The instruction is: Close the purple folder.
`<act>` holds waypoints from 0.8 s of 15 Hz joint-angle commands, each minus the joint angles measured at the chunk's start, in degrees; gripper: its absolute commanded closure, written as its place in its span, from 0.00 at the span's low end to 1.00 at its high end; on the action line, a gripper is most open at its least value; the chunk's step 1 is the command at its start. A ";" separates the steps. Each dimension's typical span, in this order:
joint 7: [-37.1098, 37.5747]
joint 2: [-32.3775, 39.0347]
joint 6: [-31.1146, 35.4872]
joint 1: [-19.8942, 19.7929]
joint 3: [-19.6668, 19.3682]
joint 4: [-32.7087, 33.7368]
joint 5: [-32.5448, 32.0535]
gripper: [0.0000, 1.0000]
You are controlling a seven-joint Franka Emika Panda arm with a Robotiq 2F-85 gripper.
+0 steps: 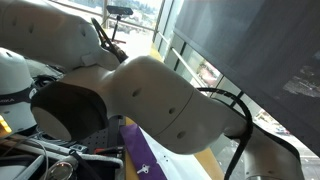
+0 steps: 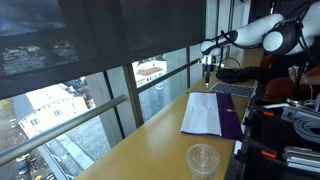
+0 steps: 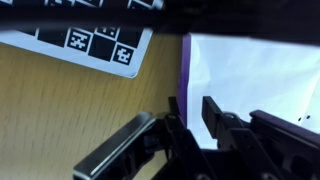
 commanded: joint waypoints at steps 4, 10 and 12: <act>-1.91 1.74 -0.46 -0.57 0.50 0.89 0.96 0.17; -1.81 1.56 0.34 -0.33 0.48 -2.57 1.46 0.00; -1.72 1.56 -0.08 -0.24 0.66 -2.94 1.70 0.00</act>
